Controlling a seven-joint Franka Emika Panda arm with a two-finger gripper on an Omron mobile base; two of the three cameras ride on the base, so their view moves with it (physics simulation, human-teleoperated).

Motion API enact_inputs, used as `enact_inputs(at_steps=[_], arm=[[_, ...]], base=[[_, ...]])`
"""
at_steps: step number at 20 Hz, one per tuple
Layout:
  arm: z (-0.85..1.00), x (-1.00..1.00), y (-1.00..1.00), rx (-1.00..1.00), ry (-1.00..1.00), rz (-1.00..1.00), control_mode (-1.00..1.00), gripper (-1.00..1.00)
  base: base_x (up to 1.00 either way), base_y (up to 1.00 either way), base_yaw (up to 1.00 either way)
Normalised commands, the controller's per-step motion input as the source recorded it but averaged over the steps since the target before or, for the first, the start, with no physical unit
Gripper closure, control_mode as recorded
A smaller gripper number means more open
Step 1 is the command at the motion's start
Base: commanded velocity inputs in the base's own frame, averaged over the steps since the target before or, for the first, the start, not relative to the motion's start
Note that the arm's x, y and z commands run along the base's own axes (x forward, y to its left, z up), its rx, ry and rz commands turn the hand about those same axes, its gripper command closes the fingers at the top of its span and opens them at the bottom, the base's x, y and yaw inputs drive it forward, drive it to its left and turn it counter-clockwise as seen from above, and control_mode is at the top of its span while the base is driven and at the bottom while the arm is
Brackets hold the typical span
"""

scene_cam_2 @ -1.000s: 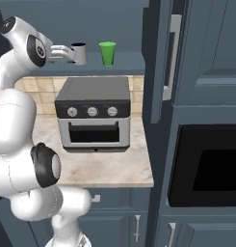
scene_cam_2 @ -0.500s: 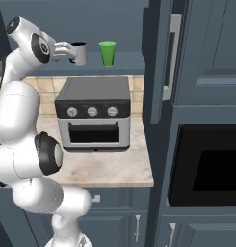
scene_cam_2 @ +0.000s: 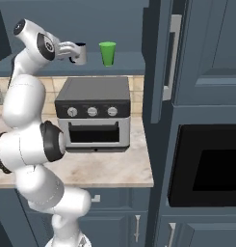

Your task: There is a tray on the dining counter. Grab the cup, mug, and pitcher and place them on the tray. The pitcher may be placed next to the tray if it cannot fit the tray.

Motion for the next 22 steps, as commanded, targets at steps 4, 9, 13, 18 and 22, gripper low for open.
enact_inputs(at_steps=[4,9,13,18,22], arm=[[-0.07,0.30,0.07,-0.03,0.00,-0.03,-1.00,-1.00],[-0.13,0.23,0.05,-0.01,0.00,-0.03,-1.00,-1.00],[-0.07,0.26,0.00,0.00,0.00,-0.04,-1.00,-1.00],[-0.01,0.26,0.00,0.00,0.00,-0.05,-1.00,-1.00],[0.00,0.31,0.00,0.00,0.00,-0.06,-1.00,-1.00]], base=[[0.00,0.00,0.00],[0.00,0.00,0.00],[0.00,0.00,0.00],[0.00,0.00,0.00],[0.00,0.00,0.00]])
